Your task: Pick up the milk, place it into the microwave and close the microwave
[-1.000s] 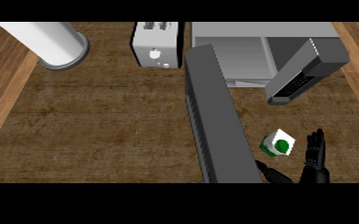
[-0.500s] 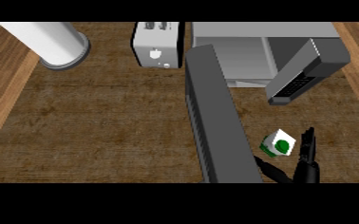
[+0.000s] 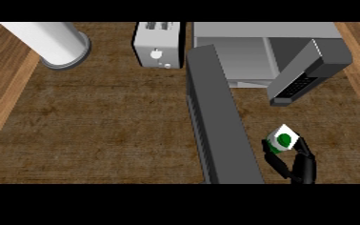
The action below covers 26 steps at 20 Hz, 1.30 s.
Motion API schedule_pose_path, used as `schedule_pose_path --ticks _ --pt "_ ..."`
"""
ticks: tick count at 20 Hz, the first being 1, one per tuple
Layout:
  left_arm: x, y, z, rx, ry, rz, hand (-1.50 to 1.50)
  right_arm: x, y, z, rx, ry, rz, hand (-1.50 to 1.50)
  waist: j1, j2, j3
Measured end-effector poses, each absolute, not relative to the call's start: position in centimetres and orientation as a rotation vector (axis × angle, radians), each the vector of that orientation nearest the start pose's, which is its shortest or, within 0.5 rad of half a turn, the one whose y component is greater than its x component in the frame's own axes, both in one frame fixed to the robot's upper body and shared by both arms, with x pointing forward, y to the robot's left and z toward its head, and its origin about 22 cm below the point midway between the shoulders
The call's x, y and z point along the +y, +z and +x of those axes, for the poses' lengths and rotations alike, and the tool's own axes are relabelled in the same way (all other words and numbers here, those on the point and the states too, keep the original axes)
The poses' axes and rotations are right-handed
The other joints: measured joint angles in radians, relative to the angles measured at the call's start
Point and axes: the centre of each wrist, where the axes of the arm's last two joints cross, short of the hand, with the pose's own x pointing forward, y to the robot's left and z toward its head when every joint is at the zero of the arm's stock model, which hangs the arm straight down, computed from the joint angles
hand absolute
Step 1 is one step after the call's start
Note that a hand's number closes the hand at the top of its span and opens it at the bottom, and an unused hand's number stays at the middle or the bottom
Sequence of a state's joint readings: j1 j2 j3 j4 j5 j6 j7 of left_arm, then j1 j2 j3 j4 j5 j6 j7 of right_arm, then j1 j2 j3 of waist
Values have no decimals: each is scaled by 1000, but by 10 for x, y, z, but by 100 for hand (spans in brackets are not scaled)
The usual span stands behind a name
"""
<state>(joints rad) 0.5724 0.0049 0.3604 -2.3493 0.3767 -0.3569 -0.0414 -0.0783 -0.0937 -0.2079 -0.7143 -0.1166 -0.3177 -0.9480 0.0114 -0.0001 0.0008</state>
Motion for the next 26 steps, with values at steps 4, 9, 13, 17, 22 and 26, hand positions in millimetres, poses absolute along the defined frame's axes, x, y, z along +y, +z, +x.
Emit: schedule_pose_path --ticks 4,9,13,17,22,26 --pt "318 108 78 -1947 74 90 -150 -292 -162 197 -1737 -122 -609 150 -1 -1 -1" --pt "318 109 80 -1947 74 84 -150 -299 -146 232 -1818 -17 -503 150 8 3 0" --pt "318 110 84 -1954 61 68 -150 -319 -124 263 -1884 123 -313 150 25 8 3" --pt "319 111 84 -1960 65 55 -150 -319 -116 279 -1903 203 -144 150 27 8 2" --pt "322 109 78 -1943 72 64 -150 -308 -107 295 -1906 243 26 150 17 4 1" --pt "328 108 74 -1940 80 82 -150 -292 -97 307 -1943 282 92 150 5 0 0"
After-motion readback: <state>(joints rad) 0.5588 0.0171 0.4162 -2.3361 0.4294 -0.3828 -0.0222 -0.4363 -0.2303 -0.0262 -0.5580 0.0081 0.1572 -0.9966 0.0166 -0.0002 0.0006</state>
